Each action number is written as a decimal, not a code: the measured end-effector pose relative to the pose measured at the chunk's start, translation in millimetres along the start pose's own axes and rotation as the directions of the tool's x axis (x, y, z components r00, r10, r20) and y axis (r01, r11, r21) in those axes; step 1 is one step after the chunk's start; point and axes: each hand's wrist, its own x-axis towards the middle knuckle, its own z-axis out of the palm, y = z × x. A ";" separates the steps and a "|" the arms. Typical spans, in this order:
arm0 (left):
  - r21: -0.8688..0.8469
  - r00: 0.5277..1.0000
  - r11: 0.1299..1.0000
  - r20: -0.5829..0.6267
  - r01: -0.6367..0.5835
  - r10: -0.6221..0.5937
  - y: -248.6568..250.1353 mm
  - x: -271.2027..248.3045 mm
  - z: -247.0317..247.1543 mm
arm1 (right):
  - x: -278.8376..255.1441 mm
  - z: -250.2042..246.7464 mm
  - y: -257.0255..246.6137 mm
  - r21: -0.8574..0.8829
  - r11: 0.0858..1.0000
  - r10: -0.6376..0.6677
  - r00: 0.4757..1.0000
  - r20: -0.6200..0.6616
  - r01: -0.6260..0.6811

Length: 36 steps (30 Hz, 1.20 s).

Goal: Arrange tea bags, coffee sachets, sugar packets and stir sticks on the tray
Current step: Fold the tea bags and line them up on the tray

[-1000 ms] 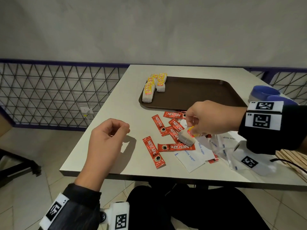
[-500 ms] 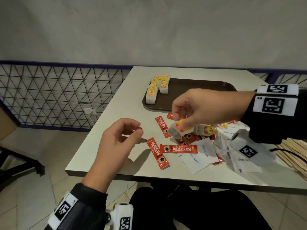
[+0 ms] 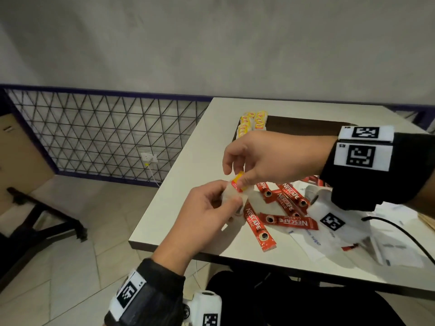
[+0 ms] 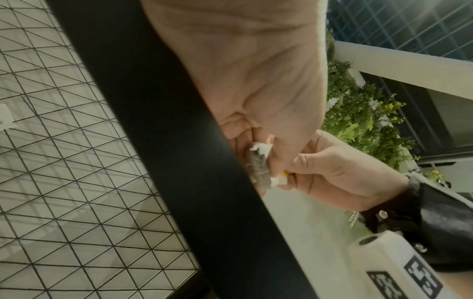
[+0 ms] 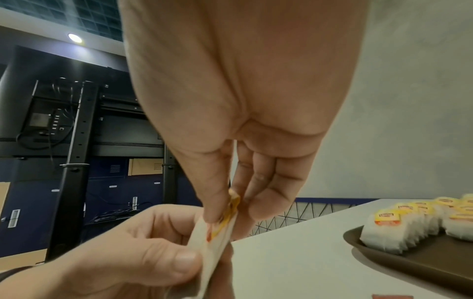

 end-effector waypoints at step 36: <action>-0.158 0.993 0.987 -0.105 0.042 -0.059 -8.0 1.8 -0.8 | 2.2 -34.1 79.9 0.635 0.651 0.478 0.874 0.084 -0.417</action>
